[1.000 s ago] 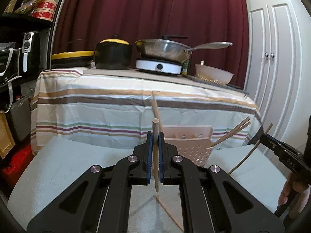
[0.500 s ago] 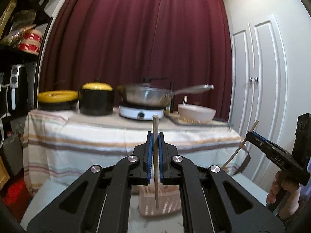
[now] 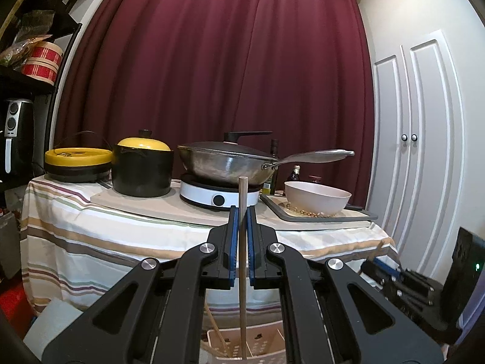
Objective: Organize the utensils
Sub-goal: 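Lower the chopstick into the pink caddy and open the left tool, then move the open left tool back over the loose chopsticks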
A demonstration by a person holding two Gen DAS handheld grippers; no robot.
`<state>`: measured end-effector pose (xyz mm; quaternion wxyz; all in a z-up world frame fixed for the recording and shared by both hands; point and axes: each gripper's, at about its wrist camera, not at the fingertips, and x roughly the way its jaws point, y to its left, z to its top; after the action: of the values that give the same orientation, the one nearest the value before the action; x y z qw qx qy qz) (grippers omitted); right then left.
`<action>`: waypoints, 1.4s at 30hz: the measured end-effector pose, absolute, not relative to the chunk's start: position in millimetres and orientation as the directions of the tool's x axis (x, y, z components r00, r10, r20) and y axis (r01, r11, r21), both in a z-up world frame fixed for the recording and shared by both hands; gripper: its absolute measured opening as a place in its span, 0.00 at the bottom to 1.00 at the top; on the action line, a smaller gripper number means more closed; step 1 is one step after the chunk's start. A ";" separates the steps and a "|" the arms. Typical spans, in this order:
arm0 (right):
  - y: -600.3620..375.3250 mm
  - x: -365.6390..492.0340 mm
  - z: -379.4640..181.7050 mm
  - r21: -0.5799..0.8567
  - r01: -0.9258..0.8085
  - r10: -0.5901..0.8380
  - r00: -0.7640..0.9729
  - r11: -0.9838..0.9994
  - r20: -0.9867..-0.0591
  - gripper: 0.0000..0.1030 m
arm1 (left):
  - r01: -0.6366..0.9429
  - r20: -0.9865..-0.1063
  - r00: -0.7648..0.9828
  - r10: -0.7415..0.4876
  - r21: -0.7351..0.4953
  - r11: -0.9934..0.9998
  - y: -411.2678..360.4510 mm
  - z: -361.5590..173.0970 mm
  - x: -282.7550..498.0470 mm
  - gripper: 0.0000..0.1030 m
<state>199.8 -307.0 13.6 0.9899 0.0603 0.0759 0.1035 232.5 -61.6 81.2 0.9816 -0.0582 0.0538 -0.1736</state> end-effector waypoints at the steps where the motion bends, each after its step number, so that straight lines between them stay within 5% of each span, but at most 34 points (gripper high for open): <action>1: -306.0 202.1 11.9 0.134 -0.194 0.213 0.967 0.972 -0.143 0.07 | 0.335 -0.086 0.934 -0.348 -0.134 0.932 -61.8 79.6 234.6 0.06; 9: -300.1 216.8 -7.8 0.116 -0.193 0.214 0.955 0.974 -0.207 0.07 | 0.312 -0.113 0.940 -0.323 -0.108 0.944 -72.2 51.2 256.2 0.06; 10: -298.1 218.7 -11.2 0.108 -0.193 0.213 0.951 0.975 -0.224 0.08 | 0.309 -0.127 0.939 -0.321 -0.105 0.945 -73.5 45.4 258.1 0.12; 13: -295.7 215.7 -16.7 0.105 -0.190 0.210 0.949 0.976 -0.234 0.37 | 0.297 -0.175 0.933 -0.314 -0.117 0.948 -74.2 30.0 260.7 0.46; 20: -293.3 177.9 -8.6 0.081 -0.182 0.195 0.960 0.980 -0.201 0.43 | 0.332 -0.211 0.915 -0.343 -0.089 0.939 -77.4 18.4 220.4 0.60; 42: -283.5 28.9 -132.2 0.109 -0.148 0.180 0.895 0.983 -0.409 0.42 | 0.241 -0.524 0.810 -0.265 -0.114 0.964 -67.4 -125.6 69.2 0.60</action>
<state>28.9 -283.5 -132.2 0.9725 0.0374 0.2136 0.0844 69.2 -67.4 -125.6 0.9510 -0.0213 0.2783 -0.1329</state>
